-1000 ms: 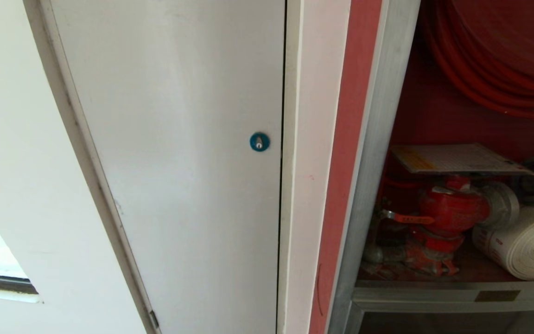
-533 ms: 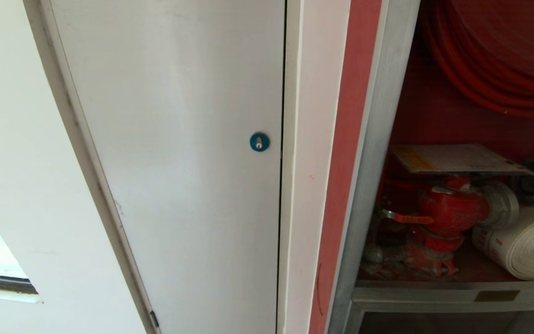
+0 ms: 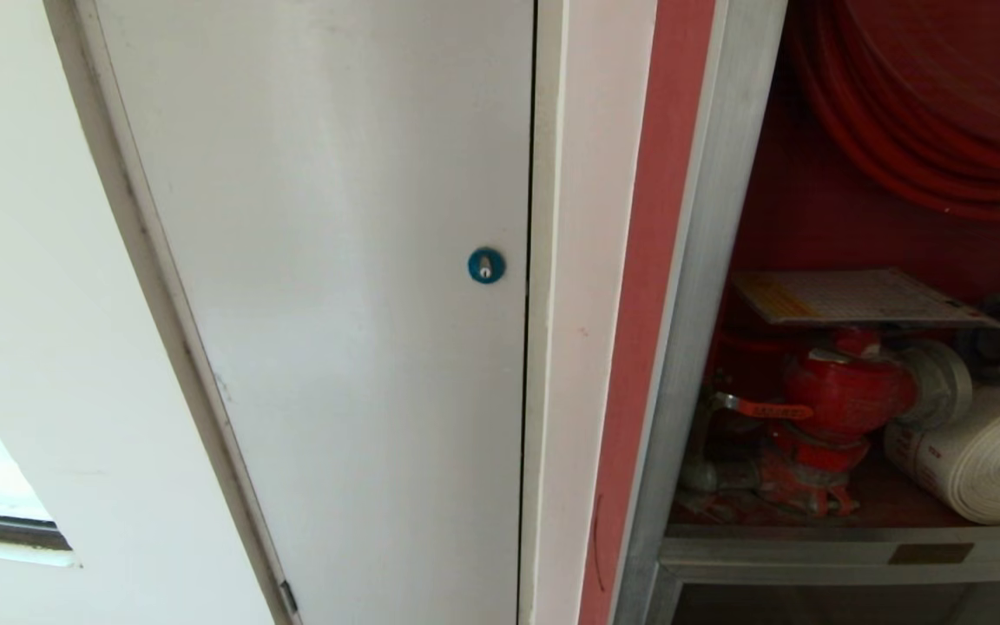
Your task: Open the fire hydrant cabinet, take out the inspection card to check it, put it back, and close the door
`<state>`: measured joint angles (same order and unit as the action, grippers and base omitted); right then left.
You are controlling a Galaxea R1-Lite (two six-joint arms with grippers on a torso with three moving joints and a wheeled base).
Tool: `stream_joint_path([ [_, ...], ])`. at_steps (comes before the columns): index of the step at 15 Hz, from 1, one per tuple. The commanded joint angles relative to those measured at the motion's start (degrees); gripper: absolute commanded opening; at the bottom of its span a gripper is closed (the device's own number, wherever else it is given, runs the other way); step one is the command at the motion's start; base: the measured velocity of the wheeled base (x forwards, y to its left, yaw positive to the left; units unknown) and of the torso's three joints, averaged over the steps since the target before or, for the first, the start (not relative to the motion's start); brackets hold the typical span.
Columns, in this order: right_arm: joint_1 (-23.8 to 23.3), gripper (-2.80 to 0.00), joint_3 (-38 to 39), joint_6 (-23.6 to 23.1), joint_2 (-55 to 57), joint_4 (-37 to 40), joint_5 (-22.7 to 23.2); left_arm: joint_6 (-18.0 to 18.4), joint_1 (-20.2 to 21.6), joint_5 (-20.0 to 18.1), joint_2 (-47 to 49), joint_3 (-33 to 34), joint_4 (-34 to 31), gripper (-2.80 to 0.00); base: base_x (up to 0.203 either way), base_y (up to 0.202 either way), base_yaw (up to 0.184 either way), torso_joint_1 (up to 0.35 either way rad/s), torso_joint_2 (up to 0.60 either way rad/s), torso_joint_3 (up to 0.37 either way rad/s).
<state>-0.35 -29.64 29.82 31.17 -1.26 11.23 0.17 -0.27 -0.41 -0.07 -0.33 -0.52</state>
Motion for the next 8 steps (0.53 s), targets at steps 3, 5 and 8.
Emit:
stream_joint_path([
  [3,0.0,-2.8,-6.6,20.0,19.0,-0.2,3.3,0.0,0.0,0.0,0.1,0.0,0.0,-2.8,0.0,0.0,0.0,0.0,0.0,0.0],
  [5,0.0,-2.8,-10.8,28.7,26.0,0.9,3.5,0.0,0.0,0.1,0.1,0.0,0.0,-2.8,0.0,0.0,0.0,0.0,0.0,0.0],
  [8,0.0,-2.8,-17.2,32.9,30.2,6.0,3.7,0.0,0.0,0.0,0.1,0.0,0.0,-2.8,0.0,0.0,0.0,0.0,0.0,0.0],
])
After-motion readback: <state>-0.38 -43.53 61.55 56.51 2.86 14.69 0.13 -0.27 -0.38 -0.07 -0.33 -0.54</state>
